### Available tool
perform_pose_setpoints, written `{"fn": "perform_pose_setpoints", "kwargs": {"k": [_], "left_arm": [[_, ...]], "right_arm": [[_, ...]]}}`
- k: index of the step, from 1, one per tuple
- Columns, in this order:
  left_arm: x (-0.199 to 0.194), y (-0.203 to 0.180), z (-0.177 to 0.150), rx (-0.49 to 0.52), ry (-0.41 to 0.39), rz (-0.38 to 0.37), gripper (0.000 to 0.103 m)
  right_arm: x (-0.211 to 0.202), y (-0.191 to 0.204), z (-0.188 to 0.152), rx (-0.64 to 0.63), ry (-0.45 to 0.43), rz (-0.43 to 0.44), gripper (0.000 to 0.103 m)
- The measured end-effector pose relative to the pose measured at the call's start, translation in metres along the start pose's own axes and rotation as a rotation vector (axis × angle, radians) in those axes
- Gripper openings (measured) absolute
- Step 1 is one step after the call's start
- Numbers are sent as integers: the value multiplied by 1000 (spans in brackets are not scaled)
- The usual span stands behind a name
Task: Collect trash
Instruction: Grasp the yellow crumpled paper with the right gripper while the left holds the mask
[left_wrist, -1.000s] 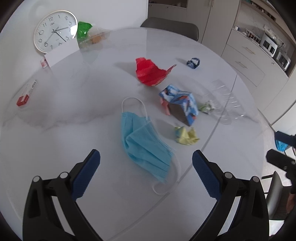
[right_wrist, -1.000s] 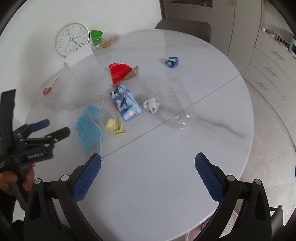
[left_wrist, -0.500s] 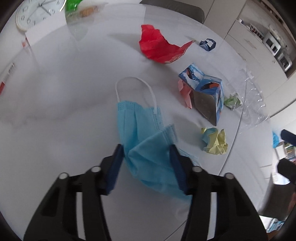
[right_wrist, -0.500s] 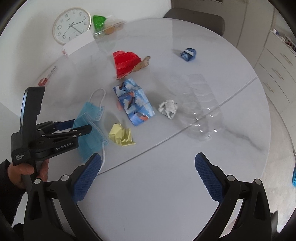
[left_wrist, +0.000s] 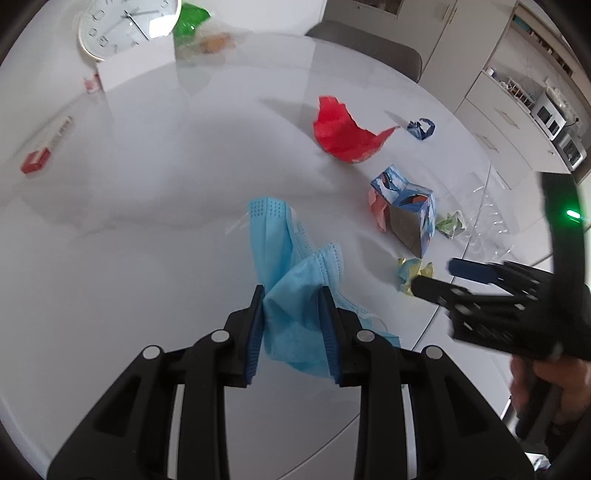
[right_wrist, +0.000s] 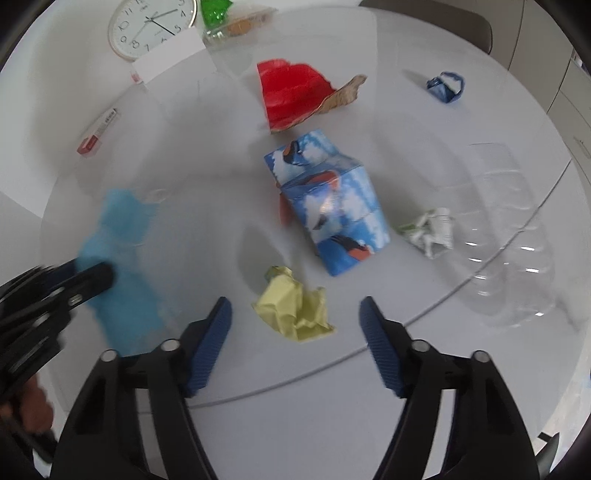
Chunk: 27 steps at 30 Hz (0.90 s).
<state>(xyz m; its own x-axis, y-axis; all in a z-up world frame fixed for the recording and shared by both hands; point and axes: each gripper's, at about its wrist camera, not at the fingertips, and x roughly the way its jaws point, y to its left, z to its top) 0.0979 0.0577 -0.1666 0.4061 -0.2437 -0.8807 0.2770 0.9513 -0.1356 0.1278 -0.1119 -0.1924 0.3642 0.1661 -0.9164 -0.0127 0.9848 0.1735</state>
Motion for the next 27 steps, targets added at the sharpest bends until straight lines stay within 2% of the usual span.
{"fn": "perform_pose_setpoints", "kwargs": {"k": [2,3,4,11,17,22,27], "left_arm": [[-6,2,-2,-6,0,-4,29],[-9,4,-5,-12,-2,-6,29],[-10,3,-4,-14,-1,-8,29],[-19,-3,-15,5,11,-29,29],[-35,-36,-15,91,-8,-81,29],[-49,-82,-19,185,-16,-154,29],[-58,-141,-33,303,-7,-230,29]], "right_arm": [[6,3,1,0,11,-14,60],[9,4,1,-1,20,-19,50],[10,4,2,-1,25,-19,45],[1,-3,-4,33,2,22,42],[-40,-25,-26,71,-52,59,42],[-85,-57,-66,107,-81,26,42],[-122,-97,-118,209,-105,-26,42]]}}
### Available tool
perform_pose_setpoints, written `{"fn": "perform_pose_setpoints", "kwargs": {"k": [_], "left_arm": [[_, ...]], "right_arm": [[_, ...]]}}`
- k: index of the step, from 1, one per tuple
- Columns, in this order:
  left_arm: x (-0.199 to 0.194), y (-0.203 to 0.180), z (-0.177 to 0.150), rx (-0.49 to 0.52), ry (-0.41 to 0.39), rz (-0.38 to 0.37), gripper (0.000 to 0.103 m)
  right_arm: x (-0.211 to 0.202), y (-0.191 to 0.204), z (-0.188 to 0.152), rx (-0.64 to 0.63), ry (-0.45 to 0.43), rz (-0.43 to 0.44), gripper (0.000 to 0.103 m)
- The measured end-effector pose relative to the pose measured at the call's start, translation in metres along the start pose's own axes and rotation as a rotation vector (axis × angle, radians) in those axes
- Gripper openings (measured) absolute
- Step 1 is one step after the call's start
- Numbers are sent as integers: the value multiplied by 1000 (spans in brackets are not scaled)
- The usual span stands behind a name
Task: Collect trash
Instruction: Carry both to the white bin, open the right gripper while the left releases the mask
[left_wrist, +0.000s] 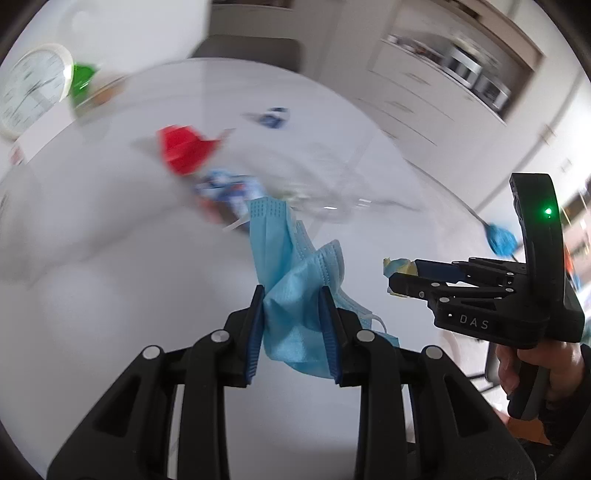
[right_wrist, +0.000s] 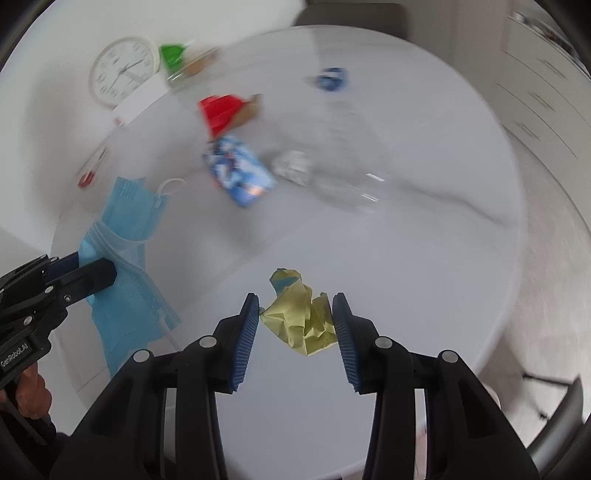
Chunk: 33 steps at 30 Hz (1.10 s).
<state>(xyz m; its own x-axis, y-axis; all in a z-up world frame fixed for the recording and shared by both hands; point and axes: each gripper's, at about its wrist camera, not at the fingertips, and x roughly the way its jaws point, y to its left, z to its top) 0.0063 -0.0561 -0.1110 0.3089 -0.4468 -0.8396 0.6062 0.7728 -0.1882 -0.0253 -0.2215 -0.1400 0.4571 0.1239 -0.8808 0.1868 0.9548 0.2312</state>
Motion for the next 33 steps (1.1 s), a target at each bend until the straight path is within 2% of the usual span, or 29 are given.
{"fn": "perform_pose_setpoints", "kwargs": {"k": [5,11,18,21,23,24,25,28,33], "left_arm": [[9,-62,2,127,20,-66,29],[21,-140,-3,273,49,-161,29],[32,-211,-15,400,88,-243,29],[39,-234,-19,439,109,-261,29],[42,-244,-21,460,119,-267,29],[44,-252,-23,475,128,-271,29],[45,-256,-24,485,133,-272,29],[49,-275,-28,516,148,-284,29],[54,-301,-32,558,167,-304,29]], "right_arm": [[-34,-58,-44,125,-23,-64,42],[-69,-135,-114,287,-23,-176,42],[-81,-189,-176,417,12,-235,43],[-79,-205,-192,458,29,-257,46],[-78,-216,-203,485,48,-285,58],[-81,-220,-208,493,48,-301,69],[-84,-223,-213,502,41,-321,75],[-95,-234,-222,531,22,-354,88],[-116,-252,-235,586,-9,-394,94]]}}
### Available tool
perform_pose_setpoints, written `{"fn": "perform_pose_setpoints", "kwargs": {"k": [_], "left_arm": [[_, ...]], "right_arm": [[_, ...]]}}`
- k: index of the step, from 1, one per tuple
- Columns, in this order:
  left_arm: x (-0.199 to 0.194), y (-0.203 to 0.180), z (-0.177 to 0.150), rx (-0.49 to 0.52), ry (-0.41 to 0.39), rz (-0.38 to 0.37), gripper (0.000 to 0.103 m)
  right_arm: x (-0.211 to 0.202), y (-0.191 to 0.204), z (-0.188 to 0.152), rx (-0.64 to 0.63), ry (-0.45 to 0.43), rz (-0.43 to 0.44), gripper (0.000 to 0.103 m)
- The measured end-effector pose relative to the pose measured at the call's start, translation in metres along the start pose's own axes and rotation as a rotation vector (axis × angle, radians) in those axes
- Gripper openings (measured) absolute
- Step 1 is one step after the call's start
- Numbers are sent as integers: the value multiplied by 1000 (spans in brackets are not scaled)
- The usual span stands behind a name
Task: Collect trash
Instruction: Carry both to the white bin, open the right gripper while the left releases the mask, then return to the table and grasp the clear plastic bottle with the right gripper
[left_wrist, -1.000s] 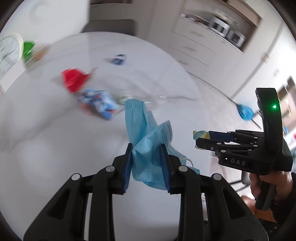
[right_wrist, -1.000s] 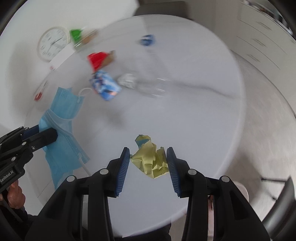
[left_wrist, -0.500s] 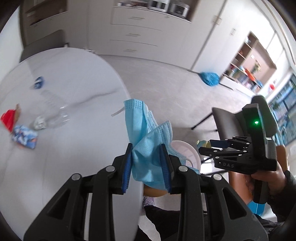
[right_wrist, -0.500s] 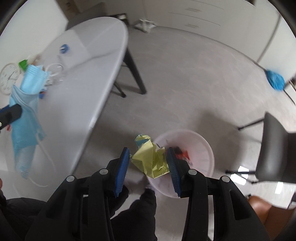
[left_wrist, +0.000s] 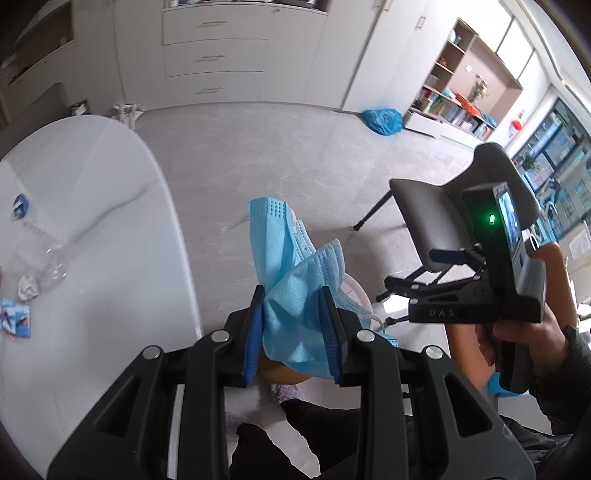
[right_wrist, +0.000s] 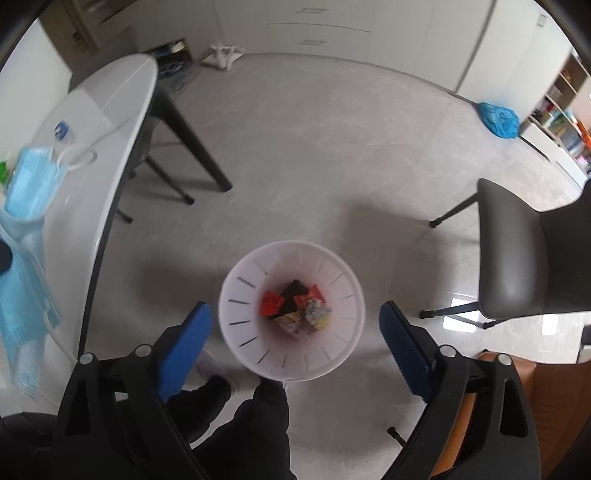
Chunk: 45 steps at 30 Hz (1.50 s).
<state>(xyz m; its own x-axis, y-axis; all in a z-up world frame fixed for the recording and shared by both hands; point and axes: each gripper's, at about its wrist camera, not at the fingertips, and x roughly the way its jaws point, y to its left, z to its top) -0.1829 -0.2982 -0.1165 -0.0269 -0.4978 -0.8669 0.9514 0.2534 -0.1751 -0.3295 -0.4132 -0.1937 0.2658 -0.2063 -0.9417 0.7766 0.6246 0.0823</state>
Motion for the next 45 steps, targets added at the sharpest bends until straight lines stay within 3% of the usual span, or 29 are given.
{"fn": "perform_pose_setpoints", "kwargs": {"k": [7,8,10,12,15,21,36,40,45], "left_arm": [[23,-37,14,79,36,-53,29],[26,-42,15,88,39,-57,33],[31,-49,18,109,49,-76,50],[32,-58,20,130,40,-73,75],[26,-68,23,164,11,-71,96],[21,-68,25,166,0,-50,95],[2,-41,17,41,-32,-4,95],[-11,-20,13,-20,-59,40,95],[-38,30,0,-164,-94,144,95]], "right_arm": [[-18,-38,5,68,-66,-46,95],[-21,-42,5,73,-78,-57,96],[-26,-48,4,80,-95,-75,96],[-28,-54,3,84,-105,-84,96],[-29,-62,0,98,-116,-86,96],[-28,-65,2,115,-123,-67,96],[-33,-33,13,44,-123,-21,96],[-36,-8,19,-12,-121,22,96],[-31,53,33,-150,-132,75,100]]}}
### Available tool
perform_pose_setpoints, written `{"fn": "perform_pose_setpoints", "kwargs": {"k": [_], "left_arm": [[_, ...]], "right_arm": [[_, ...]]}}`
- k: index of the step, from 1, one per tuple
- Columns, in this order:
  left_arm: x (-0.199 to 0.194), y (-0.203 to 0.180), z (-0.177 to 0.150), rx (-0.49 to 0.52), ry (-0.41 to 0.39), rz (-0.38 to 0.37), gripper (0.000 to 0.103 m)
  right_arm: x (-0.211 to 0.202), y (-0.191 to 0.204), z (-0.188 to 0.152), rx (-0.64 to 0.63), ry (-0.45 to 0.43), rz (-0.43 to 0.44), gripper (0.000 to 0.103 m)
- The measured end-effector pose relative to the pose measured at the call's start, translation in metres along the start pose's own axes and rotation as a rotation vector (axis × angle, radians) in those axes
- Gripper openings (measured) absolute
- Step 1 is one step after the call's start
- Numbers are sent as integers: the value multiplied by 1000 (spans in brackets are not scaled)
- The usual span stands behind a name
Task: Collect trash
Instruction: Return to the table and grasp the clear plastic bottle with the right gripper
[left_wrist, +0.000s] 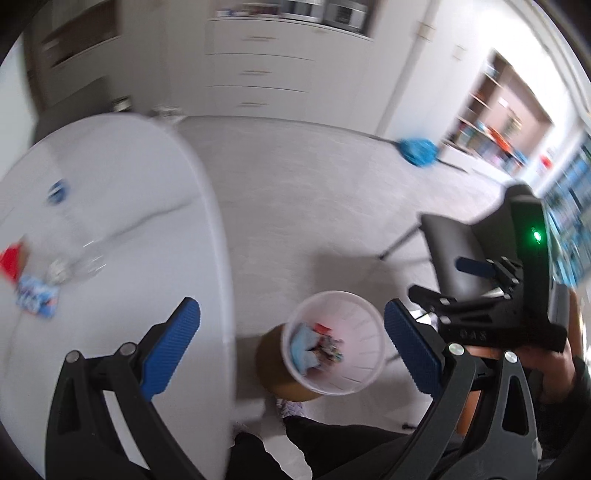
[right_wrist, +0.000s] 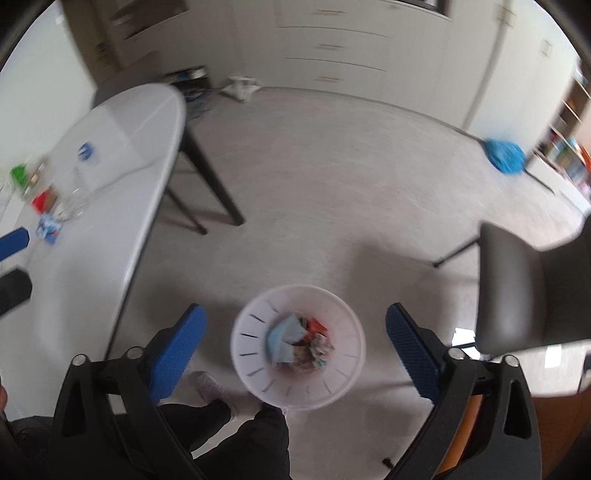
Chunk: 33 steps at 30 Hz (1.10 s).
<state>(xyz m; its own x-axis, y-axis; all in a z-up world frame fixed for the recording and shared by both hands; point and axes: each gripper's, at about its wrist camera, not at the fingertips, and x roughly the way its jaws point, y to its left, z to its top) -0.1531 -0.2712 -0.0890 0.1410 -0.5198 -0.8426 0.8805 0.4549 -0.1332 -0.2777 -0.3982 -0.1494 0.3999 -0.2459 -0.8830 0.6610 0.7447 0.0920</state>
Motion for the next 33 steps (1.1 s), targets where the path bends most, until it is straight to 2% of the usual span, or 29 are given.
{"fn": "perform_pose_setpoints", "kwargs": {"k": [7,14,19,25,27,33], "left_arm": [[-37,100,-29,-239,-26,195,95],[-74,185,-69,-495,-58,306,95],[-87,224,-87,-613,-68,353,95],[-88,251,-94,-682,-61,356,95],[-83,254,-91,-666,-55,348,95],[-57,259,-69,-571,-32,333,95]], "right_arm": [[21,97,36,-191,-9,115,100],[36,192,65,-351,-17,211,100],[53,260,93,-461,-27,252,100],[84,321,134,-561,-43,257,100],[102,339,148,-583,-22,261,100],[151,378,165,-670,67,259,90]]}}
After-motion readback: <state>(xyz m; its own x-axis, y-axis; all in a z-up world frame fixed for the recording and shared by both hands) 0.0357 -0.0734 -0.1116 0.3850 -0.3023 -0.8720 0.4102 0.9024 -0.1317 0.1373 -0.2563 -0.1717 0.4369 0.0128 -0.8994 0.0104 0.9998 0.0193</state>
